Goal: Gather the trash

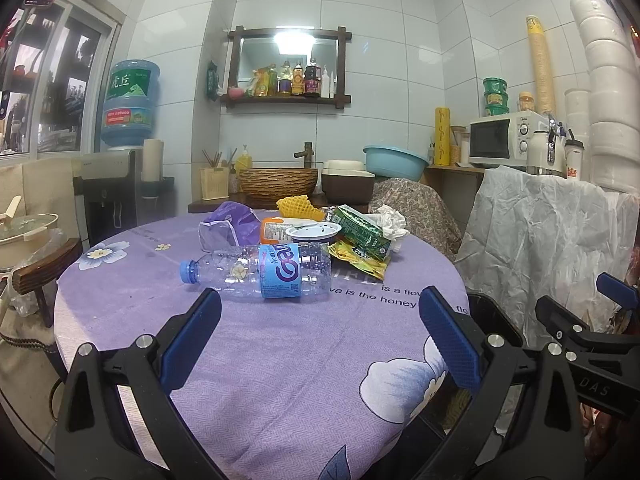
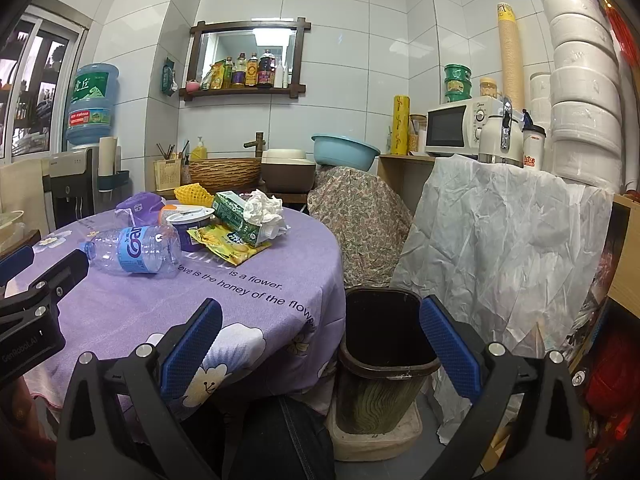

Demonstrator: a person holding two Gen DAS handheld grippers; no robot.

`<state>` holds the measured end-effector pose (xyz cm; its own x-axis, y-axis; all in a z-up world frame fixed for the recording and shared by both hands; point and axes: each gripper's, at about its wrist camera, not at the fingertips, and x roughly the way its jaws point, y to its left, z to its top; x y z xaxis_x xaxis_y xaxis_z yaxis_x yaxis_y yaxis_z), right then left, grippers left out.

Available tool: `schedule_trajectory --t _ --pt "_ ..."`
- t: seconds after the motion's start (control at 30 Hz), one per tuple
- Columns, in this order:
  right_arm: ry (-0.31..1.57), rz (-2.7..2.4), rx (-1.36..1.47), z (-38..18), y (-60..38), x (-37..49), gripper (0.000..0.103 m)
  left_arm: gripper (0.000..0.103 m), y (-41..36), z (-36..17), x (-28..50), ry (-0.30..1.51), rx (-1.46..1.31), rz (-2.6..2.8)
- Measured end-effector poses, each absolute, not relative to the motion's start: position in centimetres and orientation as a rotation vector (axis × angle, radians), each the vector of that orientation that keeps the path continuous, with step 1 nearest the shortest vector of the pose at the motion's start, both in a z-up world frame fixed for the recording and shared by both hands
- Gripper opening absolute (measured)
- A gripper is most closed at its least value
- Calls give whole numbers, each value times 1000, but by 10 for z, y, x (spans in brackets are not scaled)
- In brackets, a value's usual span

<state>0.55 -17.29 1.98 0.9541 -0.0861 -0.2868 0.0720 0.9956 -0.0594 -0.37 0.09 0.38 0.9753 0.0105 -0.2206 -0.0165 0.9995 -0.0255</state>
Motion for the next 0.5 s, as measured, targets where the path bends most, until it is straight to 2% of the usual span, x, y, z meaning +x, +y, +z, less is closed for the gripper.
schedule_trajectory --t 0.5 --pt "292 -81 -48 19 -172 6 98 98 0 4 -4 220 -26 15"
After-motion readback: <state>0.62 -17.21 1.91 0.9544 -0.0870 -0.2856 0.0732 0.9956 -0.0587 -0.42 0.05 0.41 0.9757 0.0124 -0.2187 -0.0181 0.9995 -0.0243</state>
